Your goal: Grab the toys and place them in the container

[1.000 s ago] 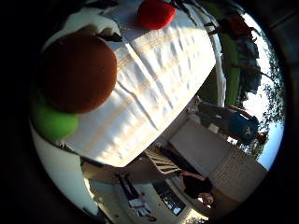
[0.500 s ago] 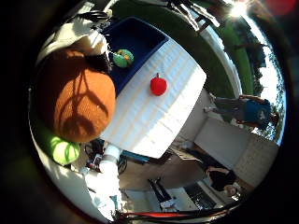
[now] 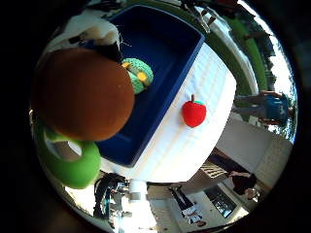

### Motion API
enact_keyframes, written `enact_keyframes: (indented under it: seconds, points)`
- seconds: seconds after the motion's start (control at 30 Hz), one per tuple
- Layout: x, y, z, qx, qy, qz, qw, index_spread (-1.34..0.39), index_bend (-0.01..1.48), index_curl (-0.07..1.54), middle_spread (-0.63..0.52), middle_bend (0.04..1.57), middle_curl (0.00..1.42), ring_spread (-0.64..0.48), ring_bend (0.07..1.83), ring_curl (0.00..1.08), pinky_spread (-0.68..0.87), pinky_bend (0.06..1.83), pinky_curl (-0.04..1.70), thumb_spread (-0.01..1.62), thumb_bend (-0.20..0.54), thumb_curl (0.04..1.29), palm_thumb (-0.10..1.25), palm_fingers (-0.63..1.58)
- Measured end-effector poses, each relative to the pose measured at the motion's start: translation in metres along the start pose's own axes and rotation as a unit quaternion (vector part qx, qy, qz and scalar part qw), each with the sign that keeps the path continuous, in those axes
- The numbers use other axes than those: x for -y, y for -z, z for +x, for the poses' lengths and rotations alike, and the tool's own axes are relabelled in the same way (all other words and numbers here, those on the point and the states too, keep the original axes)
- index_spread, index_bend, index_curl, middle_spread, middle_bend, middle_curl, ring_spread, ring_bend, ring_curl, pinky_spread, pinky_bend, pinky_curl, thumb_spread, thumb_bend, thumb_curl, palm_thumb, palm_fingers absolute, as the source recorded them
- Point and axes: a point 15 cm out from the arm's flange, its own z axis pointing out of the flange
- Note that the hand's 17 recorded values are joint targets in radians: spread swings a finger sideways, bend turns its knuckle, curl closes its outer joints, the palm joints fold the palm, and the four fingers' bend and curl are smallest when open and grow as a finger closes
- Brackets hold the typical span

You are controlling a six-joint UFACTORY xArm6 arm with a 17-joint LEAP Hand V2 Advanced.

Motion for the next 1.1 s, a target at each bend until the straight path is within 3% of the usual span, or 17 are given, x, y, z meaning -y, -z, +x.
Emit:
enact_keyframes:
  seconds: [0.13,0.3,0.53,0.67,0.9,1.1]
  points:
    - [-0.004,0.012,-0.004,-0.002,0.013,0.011,1.000,-0.42,0.34,0.29,0.08,0.14,0.47,0.29,0.49,0.37,0.45,1.01,0.41,1.13,-0.029,0.53,0.80,-0.17]
    - [-0.018,0.038,0.009,-0.002,0.015,0.025,1.000,-0.43,0.24,0.28,0.10,0.12,0.37,0.32,0.41,0.34,0.48,0.91,0.35,1.12,-0.026,0.52,0.80,-0.11]
    - [-0.039,0.085,0.080,-0.009,-0.041,0.067,0.997,-0.34,0.21,0.29,0.10,0.18,0.33,0.30,0.40,0.33,0.48,0.74,0.27,1.11,-0.027,0.51,0.80,0.02]
    - [-0.057,0.097,0.132,-0.053,-0.076,0.066,0.993,-0.26,0.19,0.30,0.08,0.18,0.34,0.28,0.38,0.32,0.47,0.68,0.24,1.11,-0.026,0.50,0.80,0.07]
    - [-0.053,0.090,0.206,-0.115,-0.114,0.072,0.984,-0.21,0.17,0.29,0.08,0.17,0.33,0.28,0.37,0.32,0.46,0.64,0.23,1.11,-0.029,0.49,0.78,0.07]
    - [-0.040,0.030,0.268,-0.104,-0.154,0.042,0.982,-0.19,0.17,0.29,0.08,0.17,0.33,0.28,0.38,0.32,0.46,0.64,0.22,1.12,-0.028,0.49,0.77,0.09]
